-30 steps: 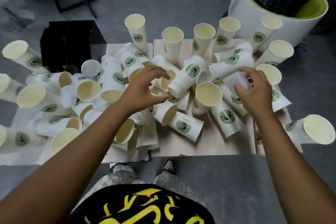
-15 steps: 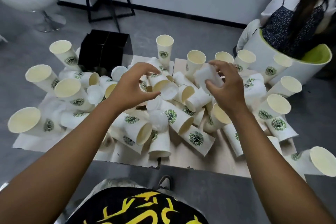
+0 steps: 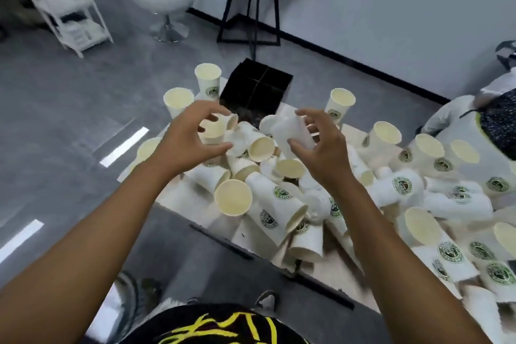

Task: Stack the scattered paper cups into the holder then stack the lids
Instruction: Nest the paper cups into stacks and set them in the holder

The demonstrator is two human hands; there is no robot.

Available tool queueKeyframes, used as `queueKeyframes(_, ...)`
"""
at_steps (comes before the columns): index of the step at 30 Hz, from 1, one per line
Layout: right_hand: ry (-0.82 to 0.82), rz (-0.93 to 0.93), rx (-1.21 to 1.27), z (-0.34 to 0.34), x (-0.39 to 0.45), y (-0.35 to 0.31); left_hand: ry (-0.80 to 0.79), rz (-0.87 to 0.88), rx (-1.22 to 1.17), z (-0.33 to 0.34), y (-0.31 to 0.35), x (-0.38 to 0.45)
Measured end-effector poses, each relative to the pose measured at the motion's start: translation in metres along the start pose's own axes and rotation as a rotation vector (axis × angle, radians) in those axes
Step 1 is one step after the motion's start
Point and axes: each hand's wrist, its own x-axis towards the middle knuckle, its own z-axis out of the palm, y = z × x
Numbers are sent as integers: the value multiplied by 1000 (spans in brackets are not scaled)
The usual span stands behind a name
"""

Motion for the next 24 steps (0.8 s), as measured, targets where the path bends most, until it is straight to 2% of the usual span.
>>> queueKeyframes(6, -180, -77, 150, 85, 11, -72, 173, -173, 42, -81, -36, -76)
queueKeyframes(14, -556, -189, 282, 218, -20, -168, 403, -417, 129, -160, -84, -223)
queueKeyframes(24, -1058, -224, 318, 385, -128, -205, 580, -798, 154, -152, -145, -406)
